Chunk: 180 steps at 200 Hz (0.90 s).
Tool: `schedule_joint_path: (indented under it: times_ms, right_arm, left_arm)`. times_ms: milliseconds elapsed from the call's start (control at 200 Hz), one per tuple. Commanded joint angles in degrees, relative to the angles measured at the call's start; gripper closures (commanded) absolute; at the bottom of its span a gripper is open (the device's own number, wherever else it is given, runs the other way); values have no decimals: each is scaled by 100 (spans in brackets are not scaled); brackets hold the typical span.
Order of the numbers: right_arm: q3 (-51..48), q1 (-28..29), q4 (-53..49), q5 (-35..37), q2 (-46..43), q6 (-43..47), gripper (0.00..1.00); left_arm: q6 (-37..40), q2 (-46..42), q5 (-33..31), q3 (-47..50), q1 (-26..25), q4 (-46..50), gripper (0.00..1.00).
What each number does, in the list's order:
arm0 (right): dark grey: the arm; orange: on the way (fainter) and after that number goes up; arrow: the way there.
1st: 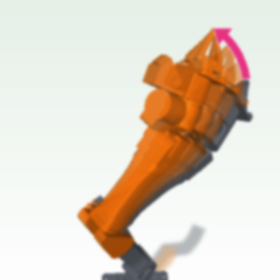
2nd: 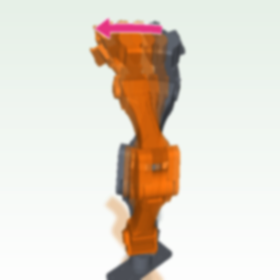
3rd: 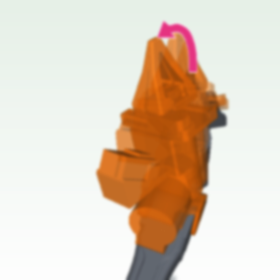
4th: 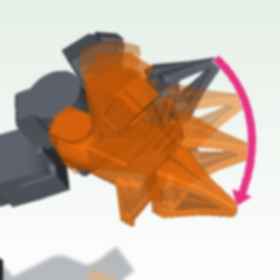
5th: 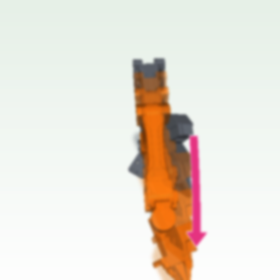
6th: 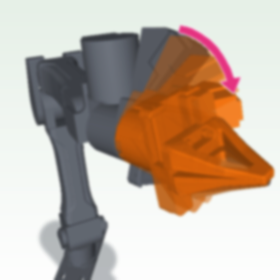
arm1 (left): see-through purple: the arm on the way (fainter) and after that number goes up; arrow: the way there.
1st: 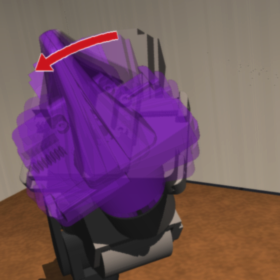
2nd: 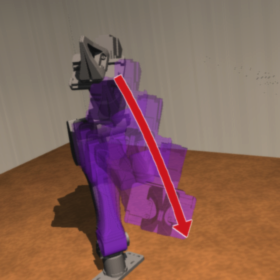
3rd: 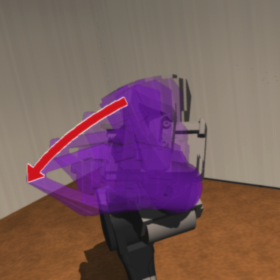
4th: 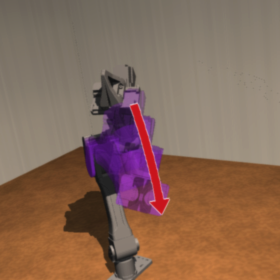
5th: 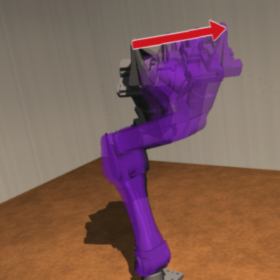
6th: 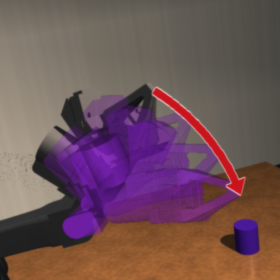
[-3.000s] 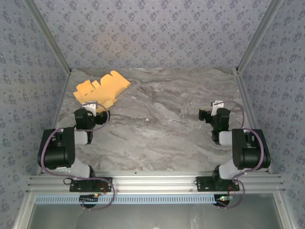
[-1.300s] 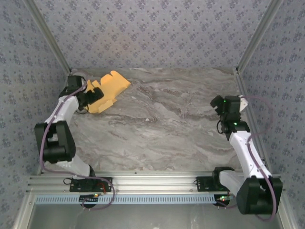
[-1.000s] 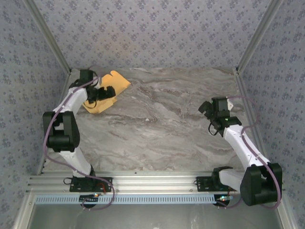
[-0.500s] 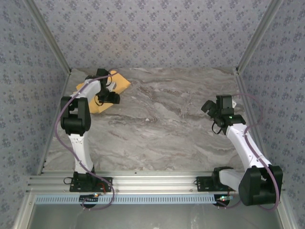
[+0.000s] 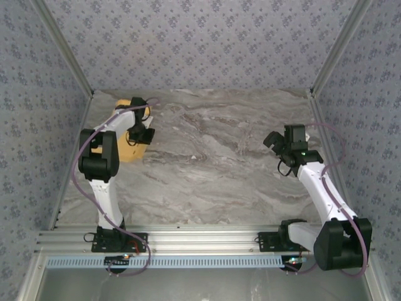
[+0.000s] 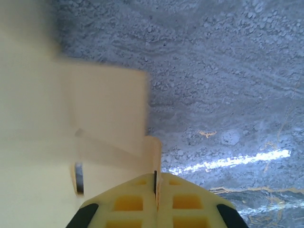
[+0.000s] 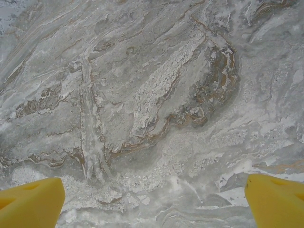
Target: Fold the paper box
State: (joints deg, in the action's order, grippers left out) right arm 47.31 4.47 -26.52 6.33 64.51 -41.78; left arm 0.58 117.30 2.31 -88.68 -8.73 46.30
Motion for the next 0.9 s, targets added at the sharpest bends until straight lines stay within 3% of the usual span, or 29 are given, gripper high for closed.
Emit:
schedule_joint_path:
  times_ms: [0,110,250,430,475,525,560,605,665,755,894]
  right_arm:
    - [164,-6,-177,-89,88,-246,0]
    - [110,84,-130,-132,182,-371,0]
    - [42,274,-66,-367,358,-240,0]
    - [80,139,-355,-284,293,-175,0]
    - [26,11,-354,-371,187,-130,0]
    - [-59,-121,-350,-486,51,-62,0]
    - [-129,-212,-338,-583,-37,-10,0]
    - [-227,-336,-334,-698,-160,43,0]
    - [-387,-480,-328,-883,-298,104,0]
    - [-553,-610,-423,-1050,-453,212,0]
    - [-637,-422,-640,-1390,-536,363,3]
  left_arm:
    - [-326,-542,294,112,-237,-37,100]
    - [-1097,-905,393,360,-812,-421,100]
    - [-2668,-985,286,379,-2008,-1140,100]
    - [-3729,26,-577,-1022,-3832,-1041,100]
    - [-3922,365,-722,-1529,-4131,-896,95]
    - [-4069,678,-620,-1936,-4385,-895,77]
    - [-4131,843,-439,-2162,-4505,-973,61]
    - [-4156,988,-80,-2275,-4583,-1148,54]
    - [-4119,1058,333,-2536,-4589,-1385,49]
    - [-3953,848,351,-2531,-4488,-1320,46]
    - [-3699,-208,354,-1557,-4160,-1584,42]
